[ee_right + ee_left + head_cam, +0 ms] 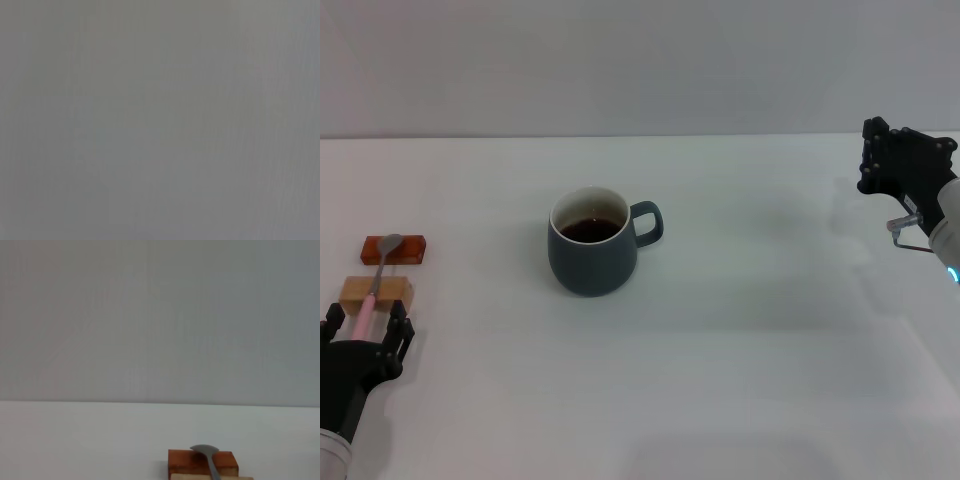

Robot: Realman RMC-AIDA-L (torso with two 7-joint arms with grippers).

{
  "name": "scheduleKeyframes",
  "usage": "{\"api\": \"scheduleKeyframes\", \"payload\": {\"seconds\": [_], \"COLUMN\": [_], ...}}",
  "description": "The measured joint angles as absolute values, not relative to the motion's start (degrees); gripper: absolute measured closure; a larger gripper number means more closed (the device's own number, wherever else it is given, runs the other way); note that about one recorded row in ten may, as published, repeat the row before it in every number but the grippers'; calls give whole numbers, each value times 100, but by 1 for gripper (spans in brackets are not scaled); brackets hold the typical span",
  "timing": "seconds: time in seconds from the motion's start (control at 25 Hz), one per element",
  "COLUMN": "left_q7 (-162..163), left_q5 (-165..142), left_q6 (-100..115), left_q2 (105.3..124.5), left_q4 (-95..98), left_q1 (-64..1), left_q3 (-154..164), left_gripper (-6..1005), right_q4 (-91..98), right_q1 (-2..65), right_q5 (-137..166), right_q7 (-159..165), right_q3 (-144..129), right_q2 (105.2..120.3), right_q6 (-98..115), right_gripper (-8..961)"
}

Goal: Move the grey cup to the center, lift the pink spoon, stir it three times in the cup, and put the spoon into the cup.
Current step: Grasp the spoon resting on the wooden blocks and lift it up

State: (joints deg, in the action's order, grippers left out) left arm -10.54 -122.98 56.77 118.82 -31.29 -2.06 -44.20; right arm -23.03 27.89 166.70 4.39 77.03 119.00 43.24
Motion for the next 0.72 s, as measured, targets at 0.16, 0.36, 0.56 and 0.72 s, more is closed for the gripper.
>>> {"api": "scheduleKeyframes", "payload": {"seconds": [0.16,0.36,0.56,0.72], "left_q7": [-1082,-1093,-1099,-1101], "left_q5": [-12226,-12209,-12207,-12207], "left_q6": [5668,5668,5668,5669], "left_q2": [11882,11883,11882,11883], "left_q4": [-3128,-3129,-3129,-3128], "left_q1": [-223,-232,-237,-237], "left_q3": [-4420,-4419,-4413,-4412], "left_gripper": [276,275,392,486], "right_q4": [-2303,-2303,-2303,-2302], "right_q1": [2796,2818,2832,2832], "right_q5": [16672,16682,16698,16699], "right_q7": [439,439,439,439], "right_q3": [7711,7717,7725,7726], "right_q2": [11900,11900,11900,11900], "right_q6": [4324,4298,4288,4281], "right_gripper": [925,925,924,924]}}
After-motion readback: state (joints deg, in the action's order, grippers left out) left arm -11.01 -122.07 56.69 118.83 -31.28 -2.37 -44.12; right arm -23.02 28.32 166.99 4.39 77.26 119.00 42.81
